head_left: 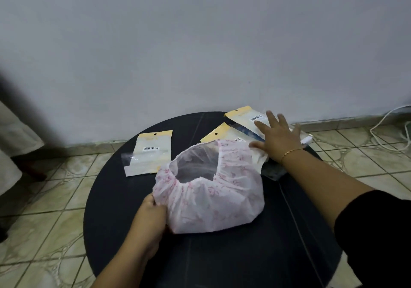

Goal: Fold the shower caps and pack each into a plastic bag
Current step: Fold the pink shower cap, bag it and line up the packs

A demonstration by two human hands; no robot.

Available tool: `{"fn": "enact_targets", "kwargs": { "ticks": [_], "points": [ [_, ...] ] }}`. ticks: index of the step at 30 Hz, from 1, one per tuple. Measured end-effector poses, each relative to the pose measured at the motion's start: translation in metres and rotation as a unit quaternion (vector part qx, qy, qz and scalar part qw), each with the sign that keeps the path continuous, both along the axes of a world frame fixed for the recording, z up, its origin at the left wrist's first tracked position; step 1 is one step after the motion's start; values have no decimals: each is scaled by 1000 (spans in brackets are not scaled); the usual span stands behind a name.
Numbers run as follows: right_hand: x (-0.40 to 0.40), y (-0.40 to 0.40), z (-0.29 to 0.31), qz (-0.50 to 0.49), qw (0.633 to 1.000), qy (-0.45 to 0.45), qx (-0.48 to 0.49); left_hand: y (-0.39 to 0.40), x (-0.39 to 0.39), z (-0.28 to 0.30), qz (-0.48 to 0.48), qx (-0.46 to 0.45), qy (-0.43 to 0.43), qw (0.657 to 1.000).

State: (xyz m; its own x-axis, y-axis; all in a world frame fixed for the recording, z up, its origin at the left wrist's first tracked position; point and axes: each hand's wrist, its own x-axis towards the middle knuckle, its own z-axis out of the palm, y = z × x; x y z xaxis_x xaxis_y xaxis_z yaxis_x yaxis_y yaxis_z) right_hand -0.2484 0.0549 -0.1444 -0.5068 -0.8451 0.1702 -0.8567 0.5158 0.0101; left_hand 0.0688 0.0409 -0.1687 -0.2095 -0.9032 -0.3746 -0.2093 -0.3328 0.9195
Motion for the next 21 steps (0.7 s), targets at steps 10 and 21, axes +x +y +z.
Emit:
{"fn": "enact_targets", "kwargs": {
  "ticks": [10, 21],
  "points": [
    [116, 112, -8, 0, 891, -310, -331, -5, 37, -1, -20, -40, -86, 995],
    [125, 136, 4, -89, 867, -480, -102, -7, 40, 0, 5, -69, -126, 990]
  ]
}}
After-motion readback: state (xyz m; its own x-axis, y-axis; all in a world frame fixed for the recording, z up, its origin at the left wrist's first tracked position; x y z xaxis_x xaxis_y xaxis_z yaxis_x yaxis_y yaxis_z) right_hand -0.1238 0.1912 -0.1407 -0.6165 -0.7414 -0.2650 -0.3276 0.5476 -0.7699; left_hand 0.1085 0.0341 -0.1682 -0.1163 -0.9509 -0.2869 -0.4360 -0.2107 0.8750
